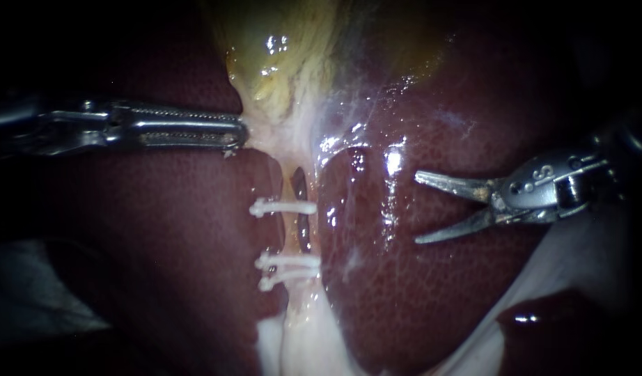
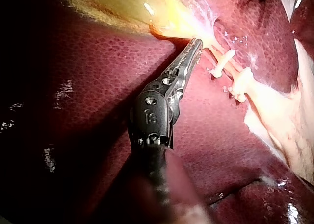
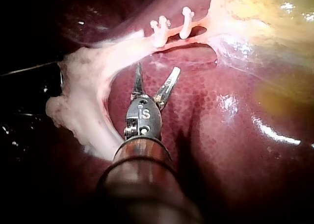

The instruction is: Go to the cutting position left tube

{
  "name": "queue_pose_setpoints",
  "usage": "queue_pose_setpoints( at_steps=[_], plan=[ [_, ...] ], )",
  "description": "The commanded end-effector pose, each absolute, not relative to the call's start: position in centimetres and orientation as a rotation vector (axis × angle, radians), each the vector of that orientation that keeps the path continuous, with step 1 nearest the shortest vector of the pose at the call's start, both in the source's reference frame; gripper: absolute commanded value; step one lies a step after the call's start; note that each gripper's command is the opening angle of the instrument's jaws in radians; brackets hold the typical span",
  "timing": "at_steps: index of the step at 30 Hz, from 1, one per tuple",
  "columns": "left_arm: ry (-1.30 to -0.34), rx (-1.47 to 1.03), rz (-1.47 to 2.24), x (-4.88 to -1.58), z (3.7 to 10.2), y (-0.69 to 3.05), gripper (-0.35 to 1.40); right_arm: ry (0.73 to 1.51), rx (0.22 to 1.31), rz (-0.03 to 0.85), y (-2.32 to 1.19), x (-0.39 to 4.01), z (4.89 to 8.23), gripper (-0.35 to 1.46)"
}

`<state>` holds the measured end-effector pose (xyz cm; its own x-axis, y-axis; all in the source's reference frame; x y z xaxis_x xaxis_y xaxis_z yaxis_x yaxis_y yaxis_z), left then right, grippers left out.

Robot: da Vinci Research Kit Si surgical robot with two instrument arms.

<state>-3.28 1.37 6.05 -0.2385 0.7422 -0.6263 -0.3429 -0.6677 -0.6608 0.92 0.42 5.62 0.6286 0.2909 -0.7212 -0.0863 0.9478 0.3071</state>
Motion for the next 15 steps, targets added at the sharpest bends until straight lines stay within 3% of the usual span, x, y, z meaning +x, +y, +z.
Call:
queue_pose_setpoints(
  at_steps=[1, 15],
  plan=[
    [-0.513, -1.301, 1.966, -3.27, 6.03, 1.37, -0.35, 0.866, 0.253, 0.218, 0.42, 0.92, 5.62, 1.44],
    [-0.514, -1.336, 1.952, -3.08, 5.35, 1.37, -0.35, 0.919, 0.340, 0.178, 0.34, 1.17, 5.68, 1.44]
  ],
)
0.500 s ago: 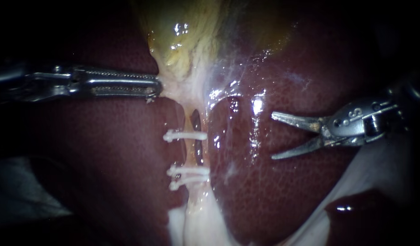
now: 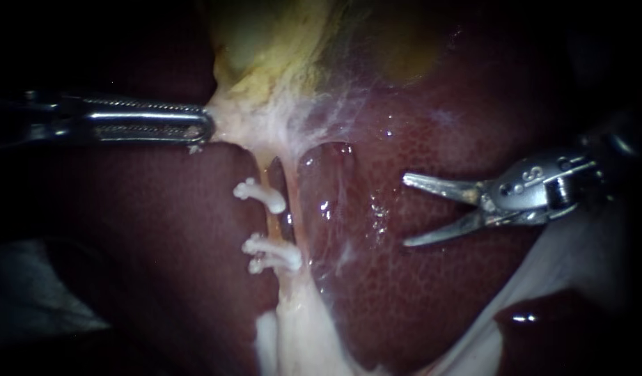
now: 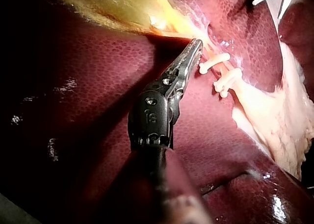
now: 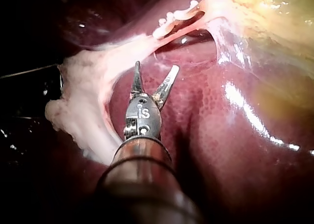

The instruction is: Go to the cutting position left tube

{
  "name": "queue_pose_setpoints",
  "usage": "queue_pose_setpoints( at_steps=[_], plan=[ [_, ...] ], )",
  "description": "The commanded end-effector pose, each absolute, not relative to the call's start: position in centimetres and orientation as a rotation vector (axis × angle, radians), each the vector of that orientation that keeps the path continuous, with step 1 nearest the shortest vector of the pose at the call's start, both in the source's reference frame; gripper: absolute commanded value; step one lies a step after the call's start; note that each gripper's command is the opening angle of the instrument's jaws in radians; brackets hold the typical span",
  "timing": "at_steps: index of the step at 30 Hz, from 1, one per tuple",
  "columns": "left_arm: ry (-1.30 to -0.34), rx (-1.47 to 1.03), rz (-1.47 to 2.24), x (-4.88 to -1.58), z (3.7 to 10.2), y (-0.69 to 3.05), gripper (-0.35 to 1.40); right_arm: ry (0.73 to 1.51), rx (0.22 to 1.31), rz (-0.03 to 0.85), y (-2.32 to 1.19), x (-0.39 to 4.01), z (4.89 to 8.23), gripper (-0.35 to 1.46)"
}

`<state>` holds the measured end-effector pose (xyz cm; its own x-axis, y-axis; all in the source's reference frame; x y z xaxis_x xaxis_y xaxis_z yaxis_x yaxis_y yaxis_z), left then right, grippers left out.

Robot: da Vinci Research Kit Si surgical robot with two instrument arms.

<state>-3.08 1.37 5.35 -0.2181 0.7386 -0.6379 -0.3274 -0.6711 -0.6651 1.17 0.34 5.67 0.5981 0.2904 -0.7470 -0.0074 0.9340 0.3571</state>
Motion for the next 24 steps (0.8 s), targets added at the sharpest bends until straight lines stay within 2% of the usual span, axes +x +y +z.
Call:
queue_pose_setpoints(
  at_steps=[1, 8, 14, 24],
  plan=[
    [-0.514, -1.336, 1.952, -3.08, 5.35, 1.37, -0.35, 0.930, 0.359, 0.179, 0.30, 1.25, 5.71, 1.44],
    [-0.514, -1.337, 1.952, -3.08, 5.37, 1.38, -0.35, 0.956, 0.439, 0.192, 0.05, 1.72, 5.96, 1.44],
    [-0.514, -1.337, 1.952, -3.09, 5.37, 1.38, -0.35, 0.986, 0.500, 0.210, -0.02, 2.06, 6.17, 1.44],
    [-0.513, -1.337, 1.952, -3.09, 5.38, 1.38, -0.35, 0.985, 0.554, 0.221, -0.01, 2.26, 6.53, 1.40]
  ],
)
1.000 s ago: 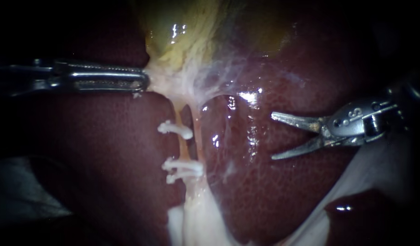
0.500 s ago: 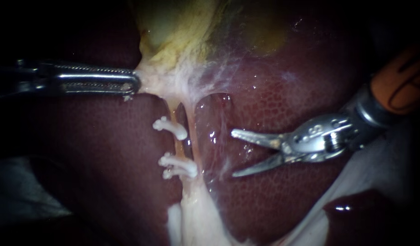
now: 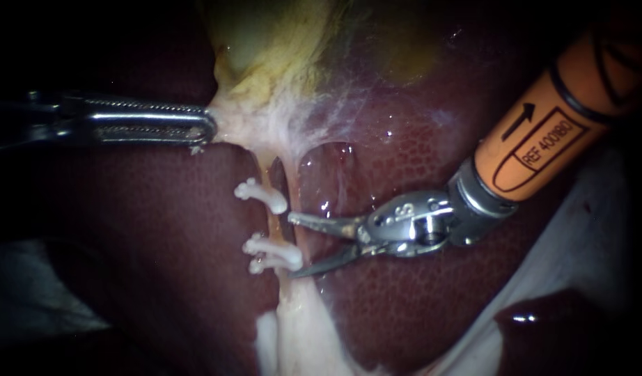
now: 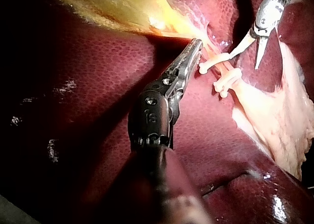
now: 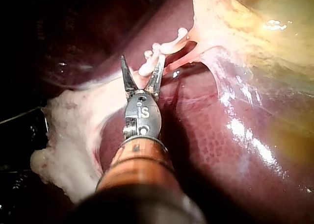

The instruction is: Go to the cutting position left tube

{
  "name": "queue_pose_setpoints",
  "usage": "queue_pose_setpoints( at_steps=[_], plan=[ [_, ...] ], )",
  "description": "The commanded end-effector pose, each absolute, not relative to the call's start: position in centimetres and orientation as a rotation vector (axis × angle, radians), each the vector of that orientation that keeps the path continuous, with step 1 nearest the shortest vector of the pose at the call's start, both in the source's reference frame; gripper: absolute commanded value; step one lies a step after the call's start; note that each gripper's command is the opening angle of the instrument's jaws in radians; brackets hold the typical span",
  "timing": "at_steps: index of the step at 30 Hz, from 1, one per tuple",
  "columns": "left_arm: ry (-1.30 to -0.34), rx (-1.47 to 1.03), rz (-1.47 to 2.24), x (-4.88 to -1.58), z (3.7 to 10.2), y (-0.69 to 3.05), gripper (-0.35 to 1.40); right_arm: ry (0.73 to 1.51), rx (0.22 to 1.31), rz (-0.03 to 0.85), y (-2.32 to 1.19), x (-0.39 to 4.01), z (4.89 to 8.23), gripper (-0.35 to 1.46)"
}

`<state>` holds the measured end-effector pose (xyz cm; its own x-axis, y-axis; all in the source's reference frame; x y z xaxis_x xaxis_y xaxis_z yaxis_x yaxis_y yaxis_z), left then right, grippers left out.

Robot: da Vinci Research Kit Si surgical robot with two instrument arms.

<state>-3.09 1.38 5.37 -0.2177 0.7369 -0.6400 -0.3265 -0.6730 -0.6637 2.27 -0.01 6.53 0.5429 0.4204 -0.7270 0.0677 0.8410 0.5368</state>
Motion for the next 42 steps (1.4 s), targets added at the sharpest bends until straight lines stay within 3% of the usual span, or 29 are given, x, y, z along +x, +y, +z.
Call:
queue_pose_setpoints(
  at_steps=[1, 12, 28, 42],
  plan=[
    [-0.513, -1.337, 1.952, -3.09, 5.38, 1.38, -0.35, 0.985, 0.553, 0.221, 0.00, 2.26, 6.56, 1.40],
    [-0.513, -1.337, 1.952, -3.09, 5.38, 1.38, -0.35, 0.985, 0.578, 0.222, 0.06, 2.31, 6.84, 1.42],
    [-0.513, -1.336, 1.952, -3.10, 5.38, 1.38, -0.35, 1.100, 0.698, 0.163, 0.09, 2.69, 7.03, 1.30],
    [-0.512, -1.336, 1.952, -3.12, 5.38, 1.38, -0.35, 1.161, 0.758, 0.210, 0.03, 3.15, 7.13, 1.30]
  ],
)
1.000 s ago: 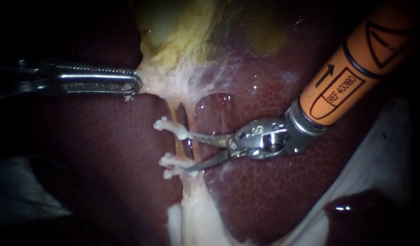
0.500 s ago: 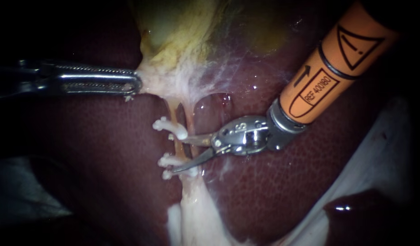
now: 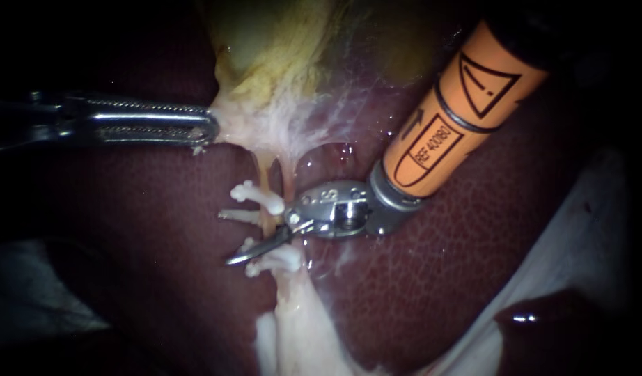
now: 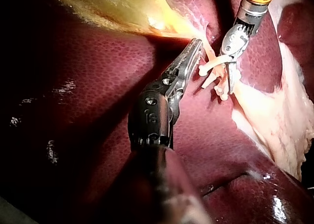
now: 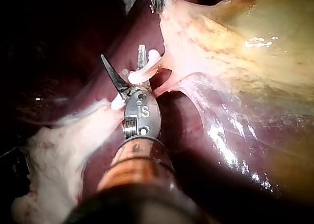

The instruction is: Go to the cutting position left tube

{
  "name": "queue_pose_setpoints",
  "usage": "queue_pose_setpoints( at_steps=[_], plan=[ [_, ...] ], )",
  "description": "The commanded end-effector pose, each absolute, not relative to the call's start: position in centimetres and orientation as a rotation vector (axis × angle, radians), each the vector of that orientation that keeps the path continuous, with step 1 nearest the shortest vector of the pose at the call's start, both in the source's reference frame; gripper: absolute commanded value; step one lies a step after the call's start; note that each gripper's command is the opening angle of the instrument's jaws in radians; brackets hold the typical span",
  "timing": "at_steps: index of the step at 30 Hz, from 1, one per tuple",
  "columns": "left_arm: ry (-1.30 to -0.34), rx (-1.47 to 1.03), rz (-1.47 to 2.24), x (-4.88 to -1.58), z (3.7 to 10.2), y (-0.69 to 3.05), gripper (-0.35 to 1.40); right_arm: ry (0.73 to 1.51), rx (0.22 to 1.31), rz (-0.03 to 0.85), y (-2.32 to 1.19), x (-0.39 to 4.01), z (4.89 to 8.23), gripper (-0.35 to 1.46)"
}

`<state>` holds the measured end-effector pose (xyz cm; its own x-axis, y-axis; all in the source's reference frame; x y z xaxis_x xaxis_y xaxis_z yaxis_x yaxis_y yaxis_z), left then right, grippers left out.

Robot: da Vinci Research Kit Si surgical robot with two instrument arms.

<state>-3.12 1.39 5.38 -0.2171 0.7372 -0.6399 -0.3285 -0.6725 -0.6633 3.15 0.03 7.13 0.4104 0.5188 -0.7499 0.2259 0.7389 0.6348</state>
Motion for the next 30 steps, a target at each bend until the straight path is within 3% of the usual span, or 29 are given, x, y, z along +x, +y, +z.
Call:
queue_pose_setpoints(
  at_steps=[1, 17, 30],
  plan=[
    [-0.512, -1.336, 1.952, -3.12, 5.38, 1.38, -0.35, 1.164, 0.759, 0.210, 0.02, 3.16, 7.12, 1.32],
    [-0.510, -1.336, 1.952, -3.14, 5.39, 1.38, -0.35, 1.210, 0.836, 0.282, -0.15, 3.34, 6.76, 1.40],
    [-0.510, -1.336, 1.952, -3.13, 5.39, 1.38, -0.35, 1.200, 0.866, 0.302, -0.13, 3.33, 6.78, 1.40]
  ],
)
